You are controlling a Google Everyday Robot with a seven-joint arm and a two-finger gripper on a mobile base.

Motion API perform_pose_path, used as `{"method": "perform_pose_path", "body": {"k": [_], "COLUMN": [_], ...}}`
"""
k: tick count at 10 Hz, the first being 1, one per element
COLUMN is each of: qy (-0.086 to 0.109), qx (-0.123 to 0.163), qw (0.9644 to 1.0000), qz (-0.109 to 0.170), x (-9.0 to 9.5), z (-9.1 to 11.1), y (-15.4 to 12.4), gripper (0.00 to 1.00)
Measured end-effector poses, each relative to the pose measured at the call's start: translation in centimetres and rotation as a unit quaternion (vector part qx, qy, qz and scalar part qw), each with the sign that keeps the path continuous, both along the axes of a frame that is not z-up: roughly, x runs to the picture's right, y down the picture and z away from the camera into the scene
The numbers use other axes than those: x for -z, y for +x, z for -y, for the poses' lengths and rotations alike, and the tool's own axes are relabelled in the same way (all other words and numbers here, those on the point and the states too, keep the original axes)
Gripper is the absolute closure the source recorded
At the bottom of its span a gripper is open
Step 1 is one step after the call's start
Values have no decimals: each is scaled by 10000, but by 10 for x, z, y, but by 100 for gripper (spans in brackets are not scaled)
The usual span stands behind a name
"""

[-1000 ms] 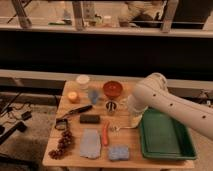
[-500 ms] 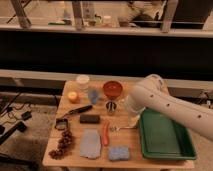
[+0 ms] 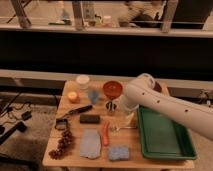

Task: Stack cups on top of each other

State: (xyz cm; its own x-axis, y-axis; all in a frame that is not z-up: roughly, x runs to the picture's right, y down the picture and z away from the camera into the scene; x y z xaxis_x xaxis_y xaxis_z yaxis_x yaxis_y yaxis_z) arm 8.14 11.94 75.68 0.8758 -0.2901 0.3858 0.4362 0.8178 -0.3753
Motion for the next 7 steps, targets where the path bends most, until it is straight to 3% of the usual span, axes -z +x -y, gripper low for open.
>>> {"method": "perform_pose_path", "body": {"k": [7], "qy": [-229], "qx": [-67], "qw": [9987], "qz": [444], "x": [-36], "z": [-3], "y": [-21], "gripper": [20]}}
